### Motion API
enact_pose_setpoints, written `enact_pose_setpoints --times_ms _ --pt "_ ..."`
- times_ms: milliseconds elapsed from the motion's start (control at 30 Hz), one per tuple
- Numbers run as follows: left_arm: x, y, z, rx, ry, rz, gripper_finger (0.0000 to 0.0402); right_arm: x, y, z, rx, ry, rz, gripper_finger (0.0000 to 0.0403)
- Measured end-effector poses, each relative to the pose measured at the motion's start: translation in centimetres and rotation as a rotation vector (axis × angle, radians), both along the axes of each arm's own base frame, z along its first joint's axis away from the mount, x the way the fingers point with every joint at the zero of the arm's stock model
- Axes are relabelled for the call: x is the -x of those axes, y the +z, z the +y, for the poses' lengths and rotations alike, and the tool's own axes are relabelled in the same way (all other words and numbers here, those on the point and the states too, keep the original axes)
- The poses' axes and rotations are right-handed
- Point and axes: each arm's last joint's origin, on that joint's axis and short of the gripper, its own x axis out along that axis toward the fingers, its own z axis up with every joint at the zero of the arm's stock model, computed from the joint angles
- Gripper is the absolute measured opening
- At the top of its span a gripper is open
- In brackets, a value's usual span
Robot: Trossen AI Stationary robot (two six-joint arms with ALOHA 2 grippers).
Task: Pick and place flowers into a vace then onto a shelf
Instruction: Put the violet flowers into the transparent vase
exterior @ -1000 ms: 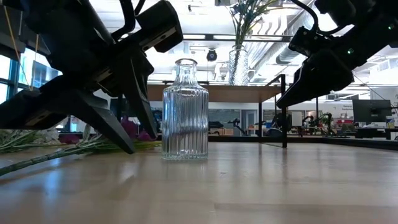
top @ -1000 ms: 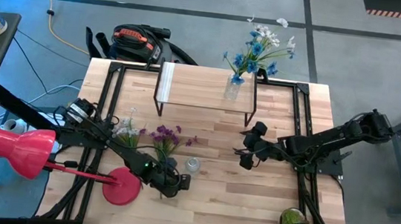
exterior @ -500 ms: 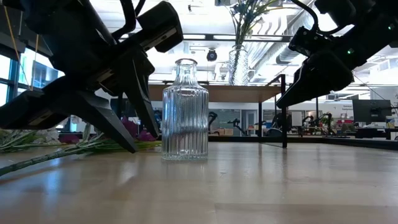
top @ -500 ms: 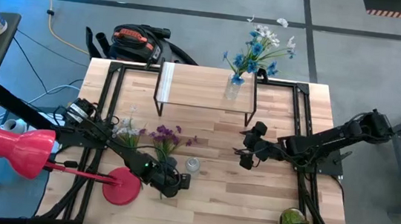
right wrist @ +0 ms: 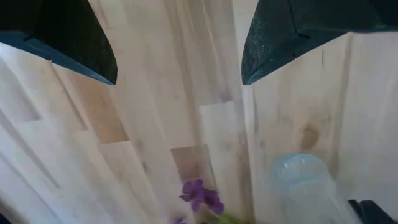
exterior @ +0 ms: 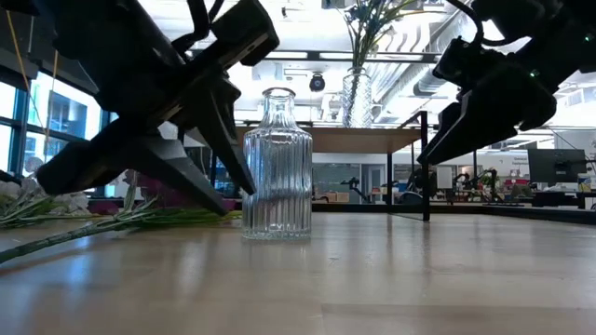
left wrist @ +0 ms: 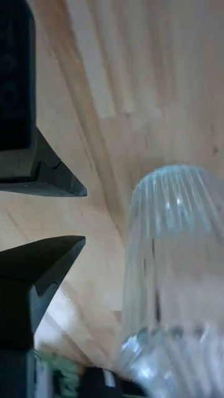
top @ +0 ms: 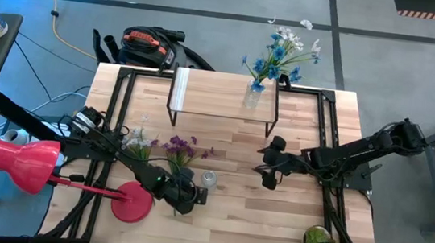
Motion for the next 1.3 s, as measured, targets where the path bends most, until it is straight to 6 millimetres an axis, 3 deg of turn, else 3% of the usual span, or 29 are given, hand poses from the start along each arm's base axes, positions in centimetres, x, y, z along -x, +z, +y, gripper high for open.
enact_pose_setpoints --times_ms 267,533,767,1067,1300 --pt "0.0 0.0 0.0 -0.189 -0.208 0.021 0.0145 -0.2 0.2 0.1 0.021 0.034 -0.019 0.0332" --pt "0.0 0.0 0.1 -0.401 -0.397 0.045 0.0145 -0.5 0.5 0.6 -0.203 0.067 -0.067 0.0332" --pt "0.0 0.0 0.1 -0.591 -0.581 0.073 0.0145 -1.3 -0.7 1.4 -0.178 0.176 -0.042 0.0332" --pt "0.1 0.0 0.3 -0.734 -0.637 0.102 0.0145 -3.7 -2.0 2.6 -0.126 0.279 -0.202 0.0332" --pt "0.2 0.0 0.6 -0.815 -0.617 0.134 0.0145 -5.9 -3.5 3.1 -0.155 0.343 -0.183 0.0332"
